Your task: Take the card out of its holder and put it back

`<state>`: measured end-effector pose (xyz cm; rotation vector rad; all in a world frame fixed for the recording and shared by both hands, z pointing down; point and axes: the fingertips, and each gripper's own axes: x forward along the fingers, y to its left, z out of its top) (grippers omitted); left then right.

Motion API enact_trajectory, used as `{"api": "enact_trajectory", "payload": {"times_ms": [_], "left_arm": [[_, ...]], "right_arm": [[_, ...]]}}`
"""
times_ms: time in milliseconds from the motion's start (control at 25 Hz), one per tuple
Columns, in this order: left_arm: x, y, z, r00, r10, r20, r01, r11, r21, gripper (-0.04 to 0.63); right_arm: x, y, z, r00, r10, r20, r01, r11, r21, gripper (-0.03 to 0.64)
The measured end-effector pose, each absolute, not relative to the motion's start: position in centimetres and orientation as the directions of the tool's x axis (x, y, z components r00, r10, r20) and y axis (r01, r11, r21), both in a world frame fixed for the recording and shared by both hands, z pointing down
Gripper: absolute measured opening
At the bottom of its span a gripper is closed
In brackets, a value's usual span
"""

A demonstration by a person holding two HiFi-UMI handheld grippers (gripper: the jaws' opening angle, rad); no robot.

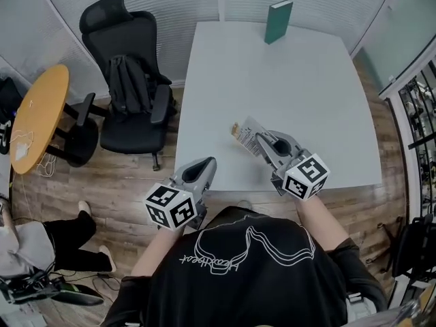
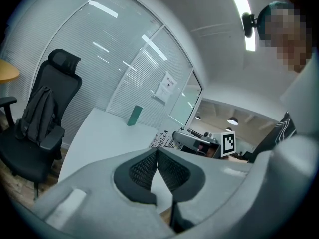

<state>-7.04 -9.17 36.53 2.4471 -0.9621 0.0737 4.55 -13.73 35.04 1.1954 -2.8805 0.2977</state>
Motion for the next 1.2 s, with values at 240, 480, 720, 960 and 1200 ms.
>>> {"api": "enact_trajectory", "payload": {"times_ms": [240,480,720,960,1200], "left_arm": [[-7.3,-7.4,35.3,0.769,-0.607,0.199,-0.628,-0.659,0.414,0.014],[-6.2,-6.1,35.3,0.802,-0.566,0.191,-0.591,-0.705,0.393,0.014],[-5.5,-5.6,36.5,0.82,-0.535,0.204,-0.568,-0.713,0.411,0.014],[-5.7,-5.7,37.1,0.825,-0.522,0.217,-0.562,-0.713,0.42,0.012],[-5.8,-5.0,38.5,0.825,-0.514,0.236,-0.562,-0.699,0.443,0.014]], "right_arm": [[4.2,-9.2,33.2,-0.682,-0.73,0.036,-0.722,0.664,-0.195,0.023],[4.8,-6.9,33.7,-0.657,-0.753,0.033,-0.741,0.637,-0.211,0.023],[5.4,-6.2,34.8,-0.637,-0.769,0.053,-0.756,0.61,-0.239,0.023],[5.2,-6.3,35.3,-0.626,-0.777,0.062,-0.763,0.595,-0.254,0.023],[5.5,-5.9,36.3,-0.619,-0.781,0.079,-0.766,0.579,-0.279,0.023]]}}
